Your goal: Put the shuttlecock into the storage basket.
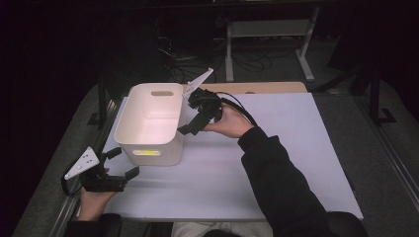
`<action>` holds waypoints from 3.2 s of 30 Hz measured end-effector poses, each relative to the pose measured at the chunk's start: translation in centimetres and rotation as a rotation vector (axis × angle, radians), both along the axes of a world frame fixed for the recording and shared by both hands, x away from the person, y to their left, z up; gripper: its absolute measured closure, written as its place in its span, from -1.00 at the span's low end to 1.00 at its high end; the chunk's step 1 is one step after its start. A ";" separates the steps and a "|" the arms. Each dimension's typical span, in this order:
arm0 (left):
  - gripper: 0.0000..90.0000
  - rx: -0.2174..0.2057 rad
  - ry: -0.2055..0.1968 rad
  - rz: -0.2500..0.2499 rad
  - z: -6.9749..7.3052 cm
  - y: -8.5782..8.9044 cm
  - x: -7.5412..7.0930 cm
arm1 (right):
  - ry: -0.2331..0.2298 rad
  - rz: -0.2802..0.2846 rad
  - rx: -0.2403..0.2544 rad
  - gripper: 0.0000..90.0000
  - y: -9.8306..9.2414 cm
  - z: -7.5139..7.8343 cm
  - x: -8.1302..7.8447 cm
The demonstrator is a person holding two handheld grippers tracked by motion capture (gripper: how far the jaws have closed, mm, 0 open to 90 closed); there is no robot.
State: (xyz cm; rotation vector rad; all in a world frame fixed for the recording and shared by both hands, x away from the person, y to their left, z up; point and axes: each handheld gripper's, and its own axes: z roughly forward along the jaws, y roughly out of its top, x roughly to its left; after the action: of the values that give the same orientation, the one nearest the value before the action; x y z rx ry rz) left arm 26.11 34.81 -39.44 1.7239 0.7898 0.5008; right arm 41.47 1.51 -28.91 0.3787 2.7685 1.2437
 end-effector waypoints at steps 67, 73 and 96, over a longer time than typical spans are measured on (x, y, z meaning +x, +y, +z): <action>-1.00 0.001 0.006 0.008 0.0 -0.1 0.0 | -0.016 -0.260 0.097 -1.00 -13.6 -2.4 -1.7; -1.00 0.000 0.006 0.009 0.0 -0.1 0.0 | -0.013 -0.282 0.116 -1.00 -15.0 -3.0 -2.2; -1.00 0.001 0.003 0.011 0.0 0.0 0.0 | 0.011 -0.325 0.183 -1.00 -18.8 -5.8 -4.6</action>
State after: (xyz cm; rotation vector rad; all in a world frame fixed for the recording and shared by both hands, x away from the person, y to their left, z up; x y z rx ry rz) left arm 26.08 34.79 -39.45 1.7230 0.8020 0.5060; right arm 36.91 -17.31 -34.68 0.8141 2.4734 1.4101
